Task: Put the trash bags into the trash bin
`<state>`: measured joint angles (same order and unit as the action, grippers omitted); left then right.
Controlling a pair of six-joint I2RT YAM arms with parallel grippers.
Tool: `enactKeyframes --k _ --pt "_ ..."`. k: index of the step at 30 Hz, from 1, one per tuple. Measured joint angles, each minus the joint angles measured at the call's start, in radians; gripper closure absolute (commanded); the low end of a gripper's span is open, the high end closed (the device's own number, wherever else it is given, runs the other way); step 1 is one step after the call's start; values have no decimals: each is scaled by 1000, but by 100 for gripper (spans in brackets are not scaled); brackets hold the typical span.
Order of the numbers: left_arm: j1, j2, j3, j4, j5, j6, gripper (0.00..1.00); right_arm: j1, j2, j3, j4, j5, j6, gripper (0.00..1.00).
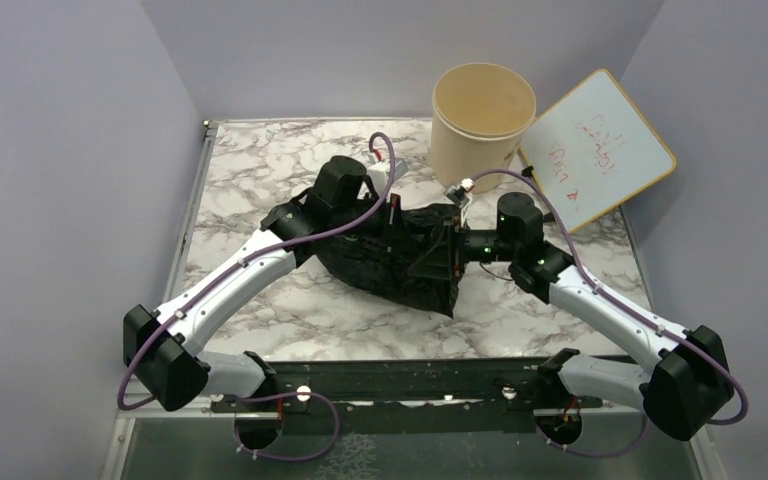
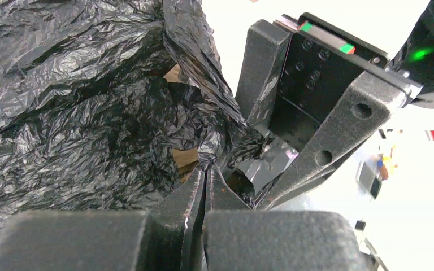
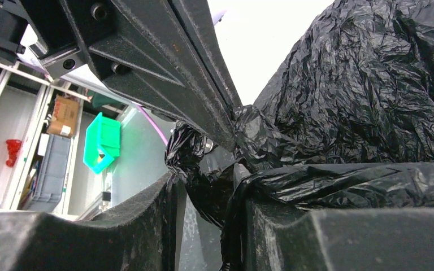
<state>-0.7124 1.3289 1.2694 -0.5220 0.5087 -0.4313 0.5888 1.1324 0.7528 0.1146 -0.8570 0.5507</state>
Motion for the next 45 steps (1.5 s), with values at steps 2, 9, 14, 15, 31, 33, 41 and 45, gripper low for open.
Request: enactKeyframes --k 2,9,14,15,31,33,41,45 --pt "0 -21 -32 39 -18 -37 100 0 0 0 3 8 8 56" --pt "0 -73 -80 123 -97 -116 100 0 -50 -15 6 143 55 54" --pt "0 -164 -71 109 -239 -118 100 0 -185 -86 -14 366 110 54" --pt "0 -180 -60 100 -264 -113 100 0 -214 -95 -32 417 117 53" --pt "0 -356 8 -2 -573 -85 100 -1 -320 -28 -527 1146 214 51" --pt "3 -385 -2 11 -570 -80 100 -2 -328 -29 -484 1061 179 48" --pt "3 -254 -9 101 -402 -134 100 -2 -211 3 -117 558 195 36" --pt "1 -224 -148 185 -322 -220 100 -2 -65 61 79 299 272 34"
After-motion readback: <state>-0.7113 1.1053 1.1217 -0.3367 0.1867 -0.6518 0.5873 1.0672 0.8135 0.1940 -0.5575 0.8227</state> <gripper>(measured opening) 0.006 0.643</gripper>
